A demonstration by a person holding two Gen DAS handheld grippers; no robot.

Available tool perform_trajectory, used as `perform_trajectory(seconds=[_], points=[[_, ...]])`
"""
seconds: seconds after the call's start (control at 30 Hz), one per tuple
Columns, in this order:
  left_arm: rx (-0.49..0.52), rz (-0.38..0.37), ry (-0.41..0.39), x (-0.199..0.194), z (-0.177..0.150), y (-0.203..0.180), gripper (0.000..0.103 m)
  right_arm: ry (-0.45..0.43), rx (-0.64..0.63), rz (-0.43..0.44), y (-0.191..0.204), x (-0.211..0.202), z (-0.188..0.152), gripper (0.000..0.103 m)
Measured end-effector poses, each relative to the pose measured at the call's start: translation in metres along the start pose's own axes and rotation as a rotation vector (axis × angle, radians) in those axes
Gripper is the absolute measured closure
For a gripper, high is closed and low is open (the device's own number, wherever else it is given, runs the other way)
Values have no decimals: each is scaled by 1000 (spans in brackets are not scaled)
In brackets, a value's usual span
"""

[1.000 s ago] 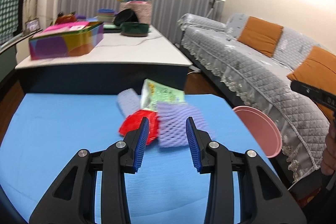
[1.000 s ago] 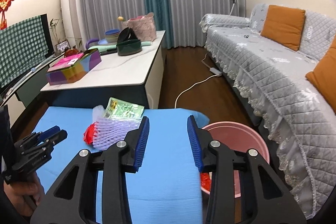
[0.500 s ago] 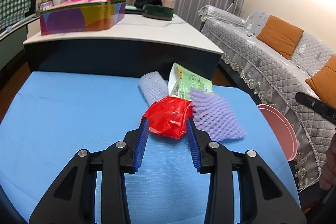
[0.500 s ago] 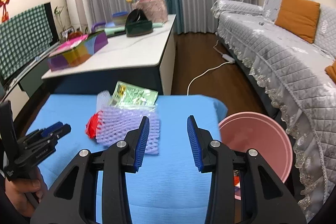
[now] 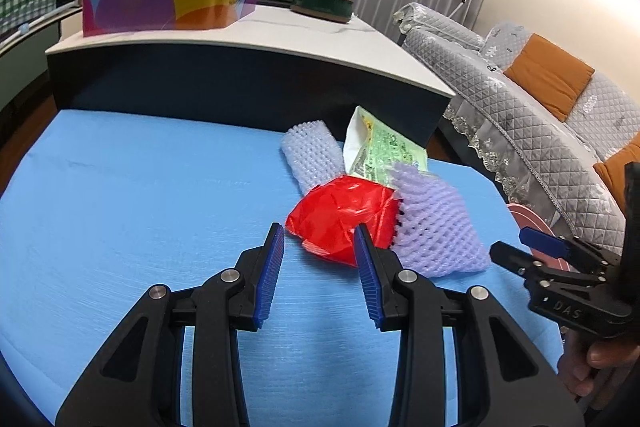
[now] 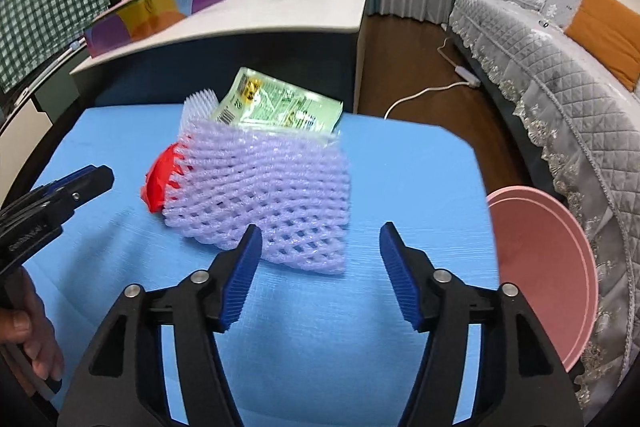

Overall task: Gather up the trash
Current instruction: 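Grasp the purple foam net with the right tool while the left tool grasps the second red bag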

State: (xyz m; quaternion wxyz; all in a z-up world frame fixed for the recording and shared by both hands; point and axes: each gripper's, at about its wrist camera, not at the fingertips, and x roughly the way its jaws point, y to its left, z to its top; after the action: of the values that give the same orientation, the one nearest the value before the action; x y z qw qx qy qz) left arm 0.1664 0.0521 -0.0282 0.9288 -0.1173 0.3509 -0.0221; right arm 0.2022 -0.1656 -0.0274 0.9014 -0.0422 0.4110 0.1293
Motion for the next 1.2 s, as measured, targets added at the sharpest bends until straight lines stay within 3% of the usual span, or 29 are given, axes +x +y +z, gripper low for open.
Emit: perform_trajectory(seconds=[0.23,0.3,0.37,0.4,0.47,0.57,0.73,0.8,0.9,1.2], points=[[-26,7,27,14,0,8,67,106,21,28,0,37,-7,36],[-39,3,32,19,1,8,67,107,9,42,2,39,-10,50],[-48,-9,32,23,3,7,67,100,0,72,2,36,-9,79],[-50,-15,35,25,3,6,67,98,-18,75,4,34,-9,85],[-55,-33,51,32,4,2,64,85,-39,84,5,27,-9,88],[-73,-45,81,43,2,0,49,54,-49,74,1,13,-9,89],[-142,-63,116,54,-3,4,50,34,-11,35,-22,2,-10,90],[-152,-88,115,54,-3,2,73,37,10,29,-30,0,-10,90],[-119,-100,109,53,-1,-5,96,33,25,38,-36,-1,-7,89],[-6,-52,48,31,6,-15,103,-34,-4,39,-29,-28,-3,89]])
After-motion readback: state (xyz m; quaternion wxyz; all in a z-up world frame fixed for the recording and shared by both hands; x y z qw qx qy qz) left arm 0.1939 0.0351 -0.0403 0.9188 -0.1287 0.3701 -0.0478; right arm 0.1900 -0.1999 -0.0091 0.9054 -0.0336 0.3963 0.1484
